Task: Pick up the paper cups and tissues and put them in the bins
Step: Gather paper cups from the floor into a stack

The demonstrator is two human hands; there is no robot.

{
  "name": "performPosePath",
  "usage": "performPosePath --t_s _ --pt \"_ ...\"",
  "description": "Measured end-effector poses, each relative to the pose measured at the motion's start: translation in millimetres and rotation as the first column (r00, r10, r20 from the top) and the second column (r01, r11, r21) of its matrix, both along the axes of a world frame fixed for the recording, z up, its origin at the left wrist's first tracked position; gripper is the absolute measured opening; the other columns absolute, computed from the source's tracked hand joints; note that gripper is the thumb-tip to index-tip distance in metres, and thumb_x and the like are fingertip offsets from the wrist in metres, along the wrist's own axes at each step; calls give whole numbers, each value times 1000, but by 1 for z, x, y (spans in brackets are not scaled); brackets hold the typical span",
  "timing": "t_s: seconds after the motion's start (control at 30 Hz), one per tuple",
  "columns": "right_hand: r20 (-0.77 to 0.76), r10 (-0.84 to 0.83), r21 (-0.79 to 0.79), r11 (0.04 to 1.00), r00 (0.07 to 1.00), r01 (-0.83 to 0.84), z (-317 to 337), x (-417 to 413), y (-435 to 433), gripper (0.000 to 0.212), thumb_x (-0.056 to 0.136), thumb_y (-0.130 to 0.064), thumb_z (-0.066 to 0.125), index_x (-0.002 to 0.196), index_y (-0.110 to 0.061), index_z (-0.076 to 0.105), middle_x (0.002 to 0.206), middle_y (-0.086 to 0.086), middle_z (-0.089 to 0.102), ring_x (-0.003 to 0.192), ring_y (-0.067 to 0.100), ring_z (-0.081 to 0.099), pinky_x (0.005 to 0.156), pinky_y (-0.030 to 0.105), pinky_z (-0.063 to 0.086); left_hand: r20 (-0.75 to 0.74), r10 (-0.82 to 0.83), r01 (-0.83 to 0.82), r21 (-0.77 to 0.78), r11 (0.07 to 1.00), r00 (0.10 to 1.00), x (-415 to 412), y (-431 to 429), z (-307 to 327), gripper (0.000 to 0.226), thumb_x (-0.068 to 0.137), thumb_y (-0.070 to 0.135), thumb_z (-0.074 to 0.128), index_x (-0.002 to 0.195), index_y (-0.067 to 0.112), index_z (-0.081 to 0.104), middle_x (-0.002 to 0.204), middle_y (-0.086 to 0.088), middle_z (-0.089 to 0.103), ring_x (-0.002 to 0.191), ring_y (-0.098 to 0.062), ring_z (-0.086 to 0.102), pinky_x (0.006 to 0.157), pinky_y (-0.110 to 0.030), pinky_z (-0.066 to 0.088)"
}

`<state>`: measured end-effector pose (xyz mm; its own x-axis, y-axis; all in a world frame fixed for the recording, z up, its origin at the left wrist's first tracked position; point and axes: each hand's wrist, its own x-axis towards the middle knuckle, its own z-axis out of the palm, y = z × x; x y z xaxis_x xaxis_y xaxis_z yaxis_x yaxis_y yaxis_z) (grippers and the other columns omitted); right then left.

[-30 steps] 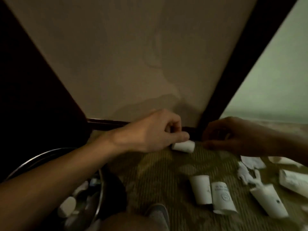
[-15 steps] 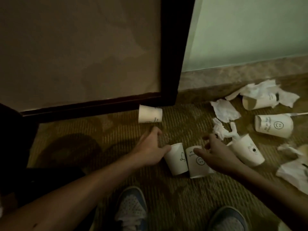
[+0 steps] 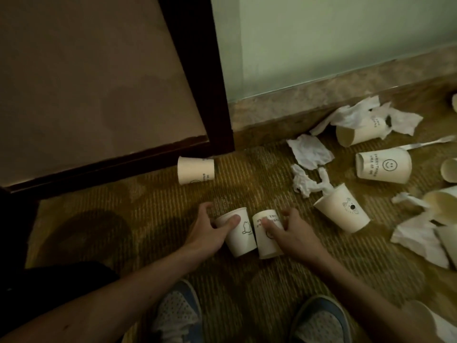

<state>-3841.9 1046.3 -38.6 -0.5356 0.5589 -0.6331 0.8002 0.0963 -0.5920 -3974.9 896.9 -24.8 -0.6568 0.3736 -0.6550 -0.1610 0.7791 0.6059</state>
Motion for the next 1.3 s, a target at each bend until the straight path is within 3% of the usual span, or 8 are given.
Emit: performPosePath --t_s 0.17,0.27,0.4,0.53,0.7,0.9,1.17,1.3 --pt "-28 20 -37 999 999 -21 1 7 0 61 86 -66 54 129 -23 57 117 -3 66 103 12 62 92 41 53 -3 -16 16 -6 1000 1000 1 7 -6 70 84 54 68 142 33 35 125 5 46 113 -16 49 92 -32 41" --pt "-97 -14 -66 998 995 7 -1 11 2 55 89 -63 52 126 -23 61 111 -6 68 96 7 64 88 38 55 -107 -118 117 -16 993 987 5 13 -9 39 88 47 67 120 32 51 117 7 48 95 -5 50 74 -27 44" --pt "-140 -99 -201 977 985 69 -5 16 8 50 92 -56 54 126 -21 60 107 -4 68 92 9 66 82 35 57 -257 -192 195 -14 981 947 12 15 -10 35 92 34 66 121 18 57 111 5 49 98 -12 53 74 -28 47" --pt "-186 -177 -305 945 966 115 -7 18 12 41 92 -55 56 112 -21 66 102 -4 69 90 10 67 79 31 56 -373 -291 311 -8 950 881 14 14 -2 11 89 29 67 89 22 59 90 8 59 81 -7 59 56 -18 41" --pt "-222 -186 -458 886 957 66 0 21 17 36 91 -57 54 93 -24 69 97 0 74 86 12 72 77 30 57 -141 -562 562 -43 826 815 0 15 9 14 89 32 64 82 20 63 82 4 65 76 -11 64 65 -35 54" --pt "-339 -65 -525 841 939 -131 19 22 30 40 87 -58 54 102 -25 73 103 4 73 92 17 70 82 33 56 -32 -520 519 121 846 854 -3 26 26 69 69 86 43 96 28 67 78 7 68 61 -2 63 56 -23 45" --pt "-356 28 -490 845 934 -212 29 28 38 34 89 -51 60 117 -33 56 102 -3 69 83 5 70 67 18 53 190 -569 547 158 822 800 3 45 36 88 56 91 53 97 17 73 75 -2 74 61 -15 69 55 -25 50" --pt "-369 -41 -124 992 929 -5 29 34 53 41 83 -58 59 110 -28 59 98 -10 67 89 9 65 64 19 51 116 -535 519 142 843 837 6 47 34 89 53 91 54 101 19 72 81 -5 76 70 -24 73 65 -35 55"
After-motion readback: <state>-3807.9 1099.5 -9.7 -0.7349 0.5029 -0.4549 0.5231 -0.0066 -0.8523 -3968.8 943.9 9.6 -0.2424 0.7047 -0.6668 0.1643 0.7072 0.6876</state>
